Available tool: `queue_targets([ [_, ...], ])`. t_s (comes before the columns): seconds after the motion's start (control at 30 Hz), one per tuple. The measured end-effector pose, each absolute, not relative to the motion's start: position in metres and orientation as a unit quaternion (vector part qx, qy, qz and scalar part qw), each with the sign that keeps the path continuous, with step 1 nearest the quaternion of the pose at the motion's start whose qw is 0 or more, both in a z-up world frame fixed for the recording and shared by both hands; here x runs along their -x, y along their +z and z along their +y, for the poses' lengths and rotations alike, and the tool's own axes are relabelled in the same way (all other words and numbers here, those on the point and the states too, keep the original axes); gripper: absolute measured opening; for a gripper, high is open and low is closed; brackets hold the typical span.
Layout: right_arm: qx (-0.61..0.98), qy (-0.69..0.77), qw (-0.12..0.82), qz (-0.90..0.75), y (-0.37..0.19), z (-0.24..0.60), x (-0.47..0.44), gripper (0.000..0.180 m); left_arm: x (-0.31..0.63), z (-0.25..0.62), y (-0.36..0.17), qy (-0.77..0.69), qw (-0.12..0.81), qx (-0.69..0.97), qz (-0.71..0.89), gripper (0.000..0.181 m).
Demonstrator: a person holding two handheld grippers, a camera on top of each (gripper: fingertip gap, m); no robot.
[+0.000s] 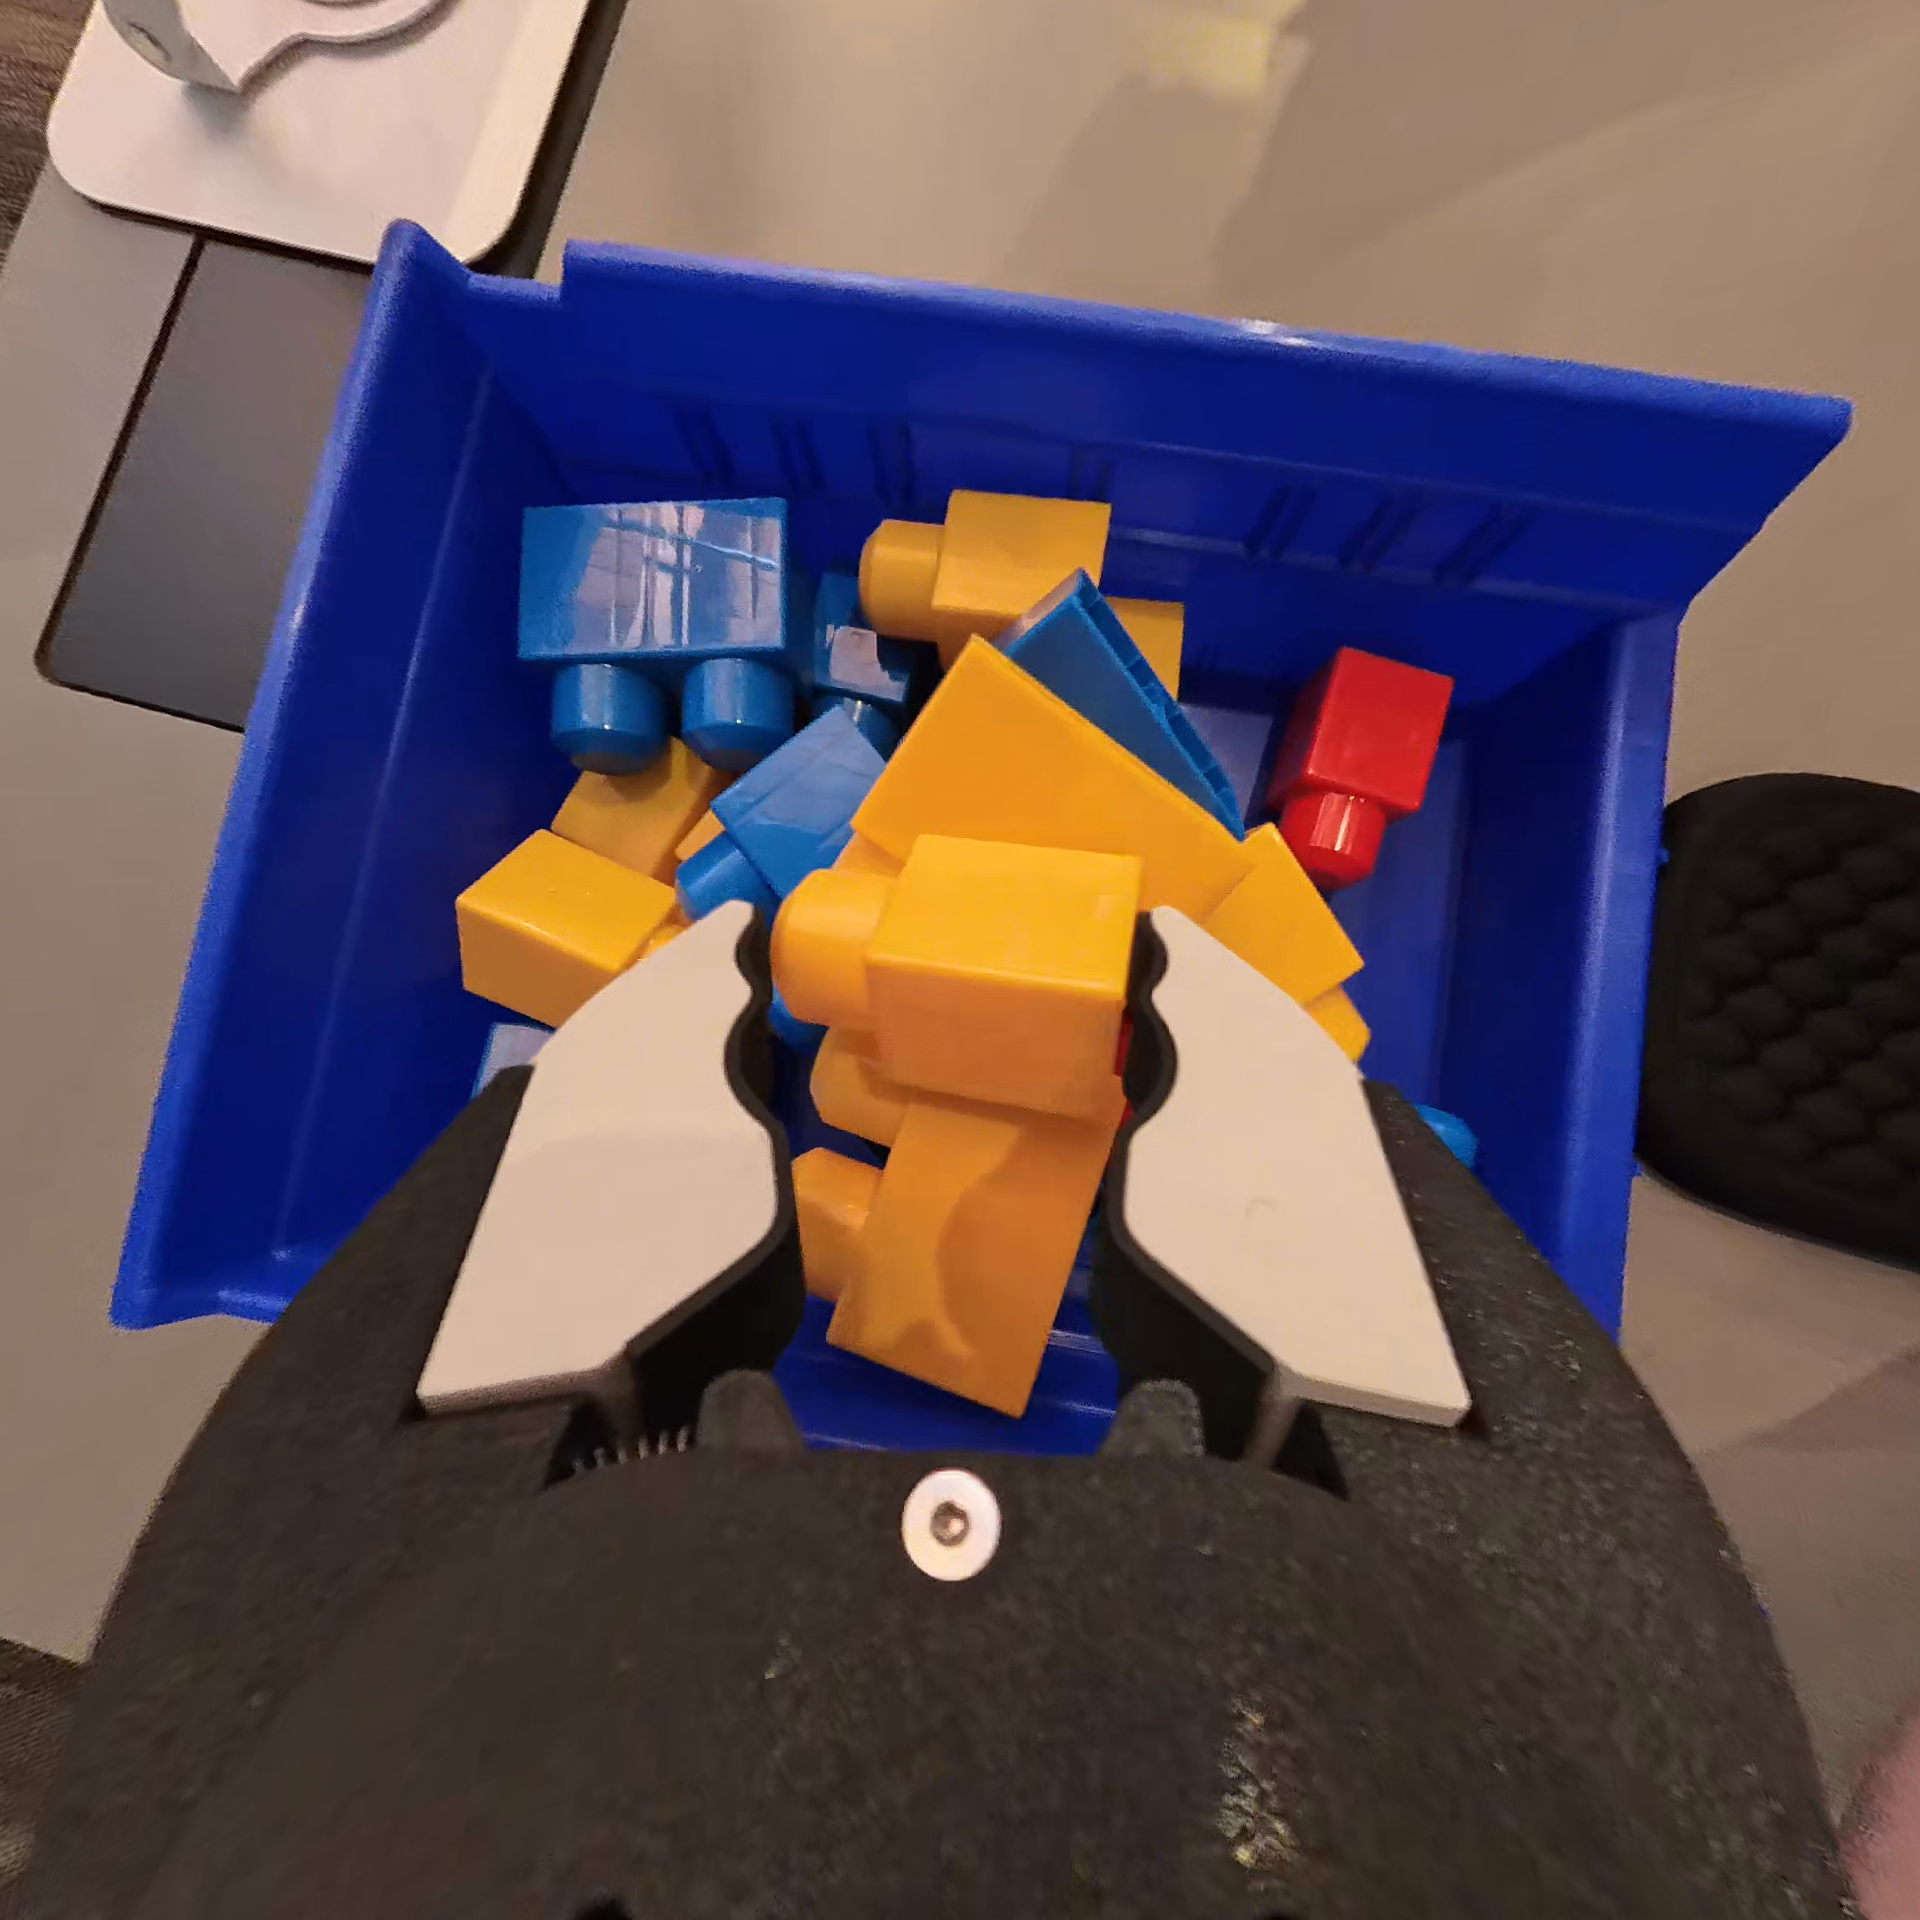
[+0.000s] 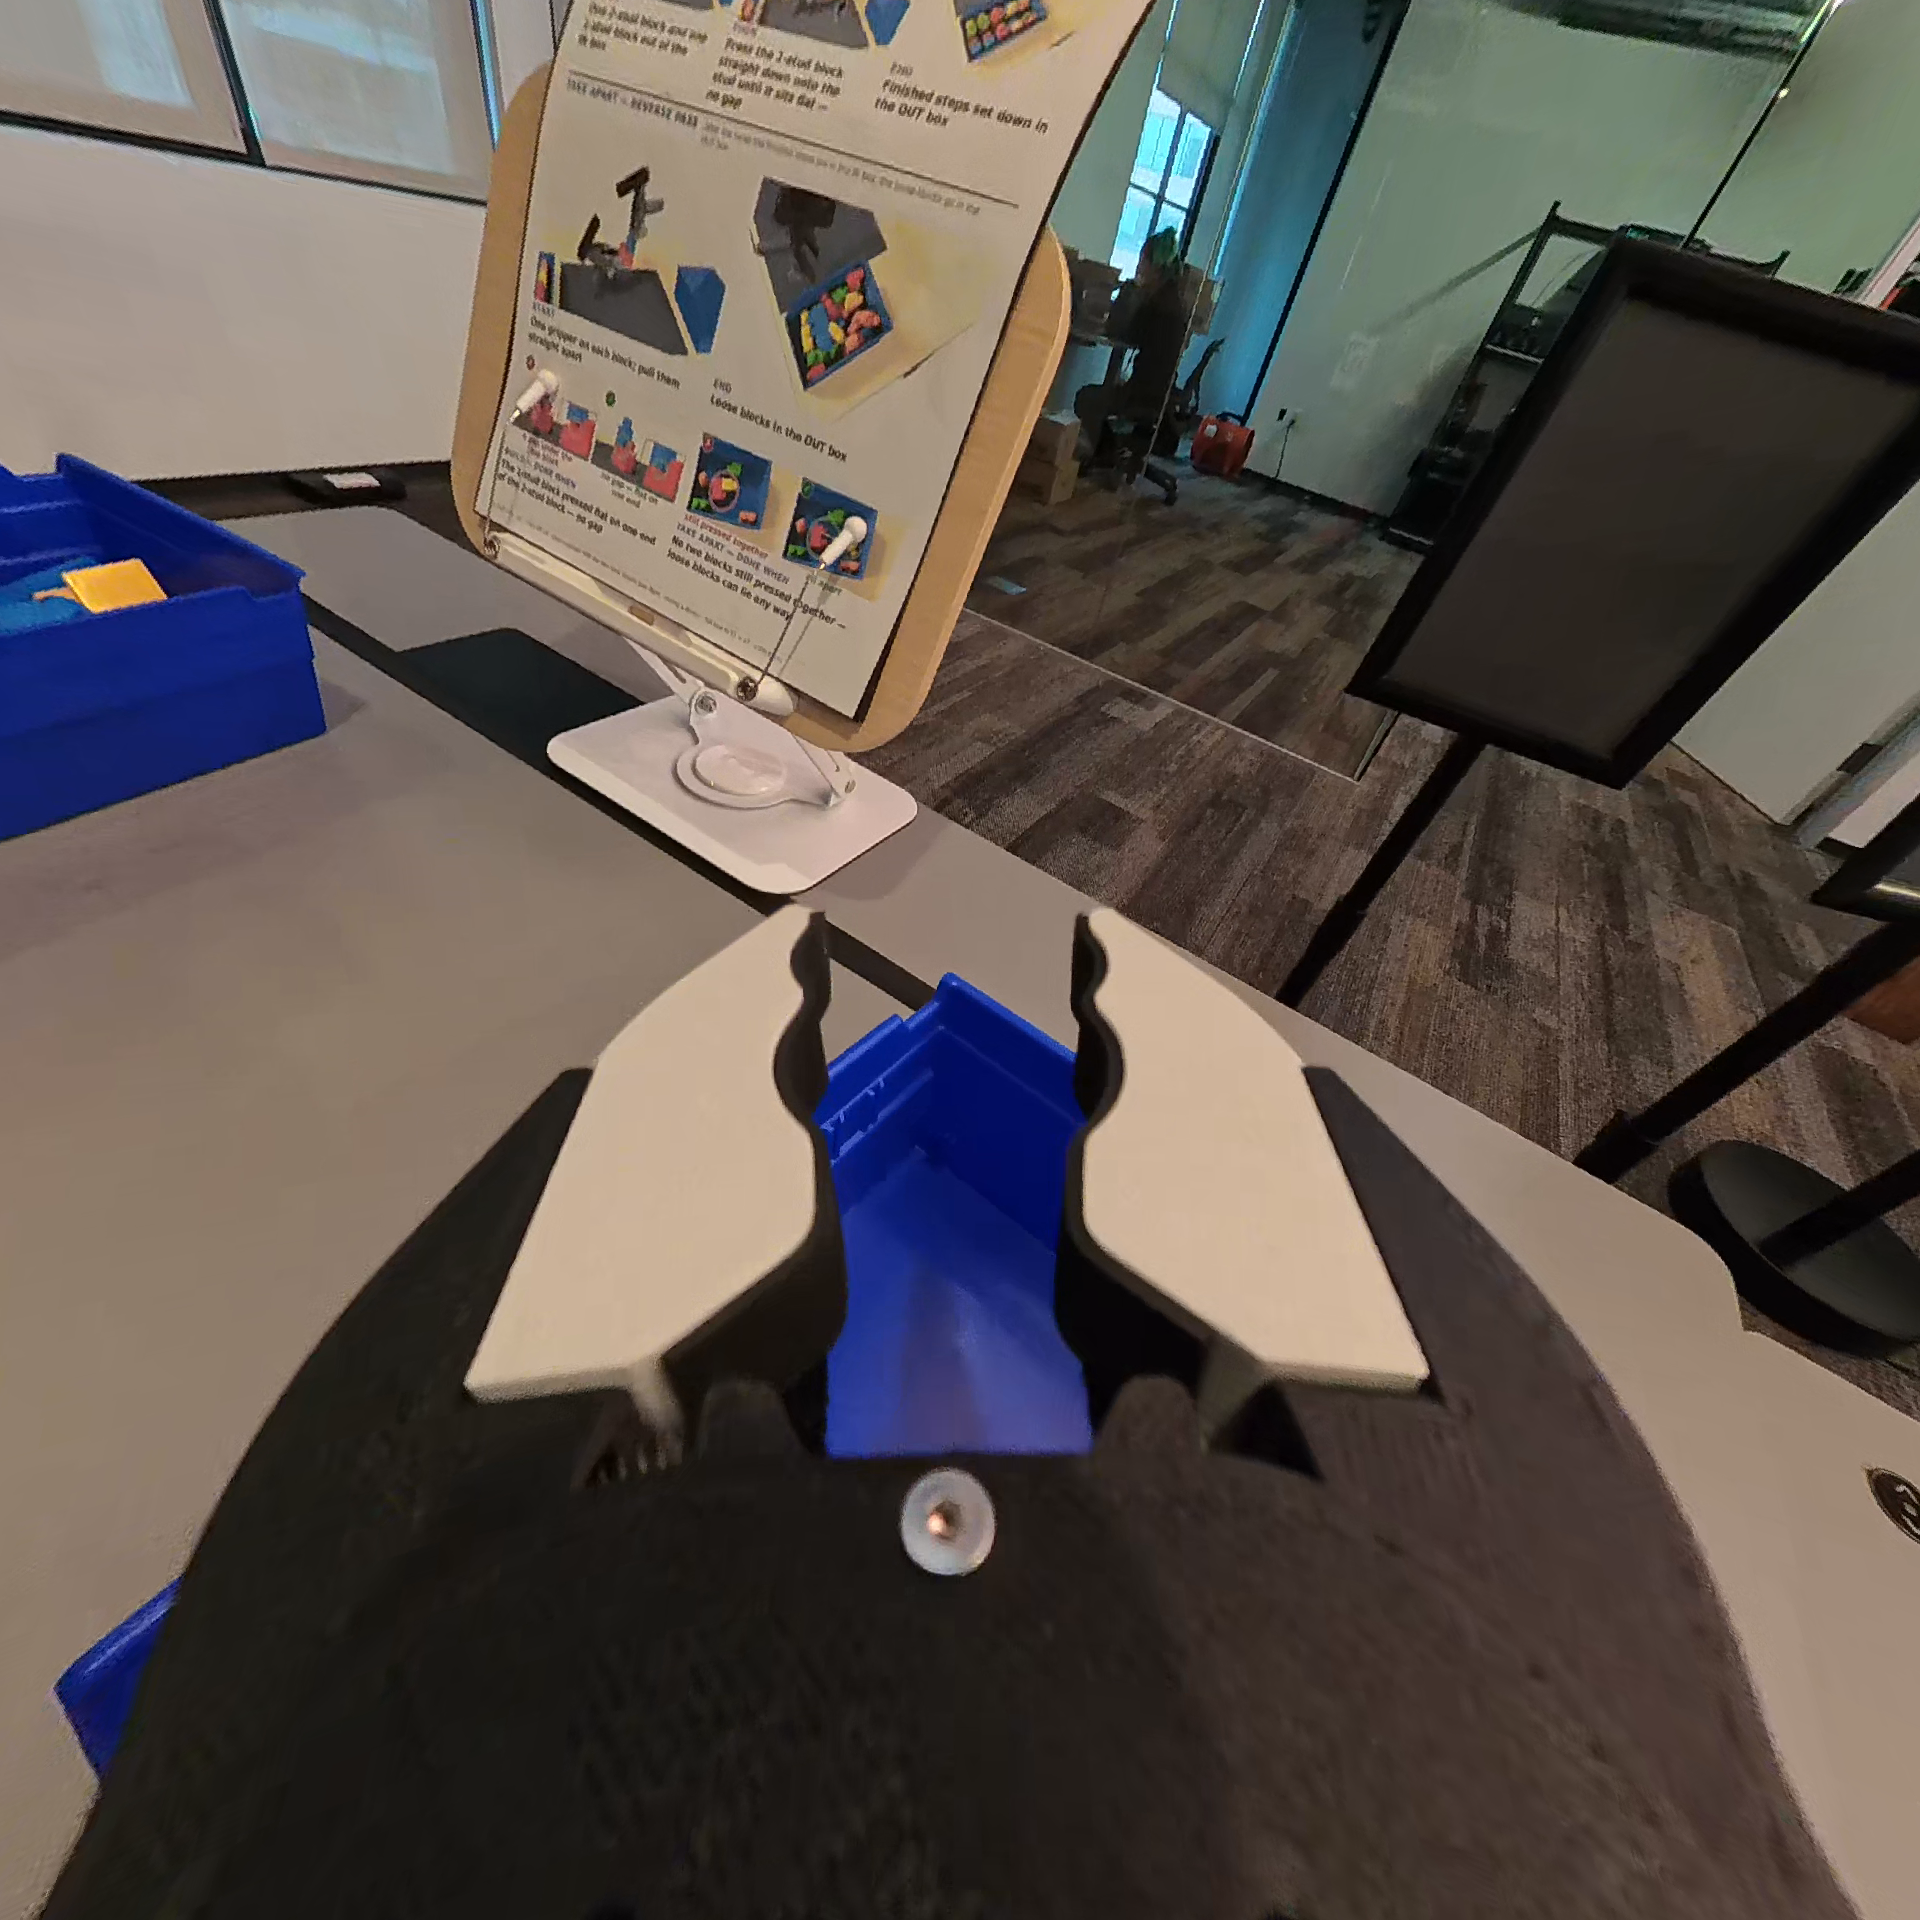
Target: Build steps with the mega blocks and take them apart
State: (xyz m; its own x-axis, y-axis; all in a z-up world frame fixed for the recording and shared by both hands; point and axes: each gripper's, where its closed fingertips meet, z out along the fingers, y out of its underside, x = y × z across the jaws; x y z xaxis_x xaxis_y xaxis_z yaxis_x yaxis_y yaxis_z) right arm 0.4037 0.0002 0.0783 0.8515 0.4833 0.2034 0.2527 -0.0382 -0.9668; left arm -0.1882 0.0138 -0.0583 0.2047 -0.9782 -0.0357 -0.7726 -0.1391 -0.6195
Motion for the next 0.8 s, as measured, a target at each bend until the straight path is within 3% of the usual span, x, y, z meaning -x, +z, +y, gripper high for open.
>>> queue_targets([
  [0.17,0.719,0.097,0.636,-0.263,0.076,0.0,-0.403,0.045,0.188,0.014,-0.045,-0.189,0.276,0.734,0.591,0.066],
  [0.3,0.717,0.089,0.639,-0.265,0.079,-0.004,-0.409,0.045,0.169,0.009,0.0,-0.157,0.34,0.717,0.588,0.066],
  [0.5,0.69,0.092,0.673,-0.248,0.11,-0.023,-0.421,0.045,0.018,-0.021,0.075,-0.156,0.485,0.708,0.49,0.066],
  [0.63,0.676,0.109,0.695,-0.221,0.127,-0.037,-0.435,0.045,-0.11,-0.063,0.034,-0.226,0.509,0.727,0.401,0.066],
  [0.8,0.662,0.146,0.708,-0.197,0.137,-0.046,-0.444,0.045,-0.205,-0.078,-0.05,-0.195,0.494,0.761,0.374,0.066],
])
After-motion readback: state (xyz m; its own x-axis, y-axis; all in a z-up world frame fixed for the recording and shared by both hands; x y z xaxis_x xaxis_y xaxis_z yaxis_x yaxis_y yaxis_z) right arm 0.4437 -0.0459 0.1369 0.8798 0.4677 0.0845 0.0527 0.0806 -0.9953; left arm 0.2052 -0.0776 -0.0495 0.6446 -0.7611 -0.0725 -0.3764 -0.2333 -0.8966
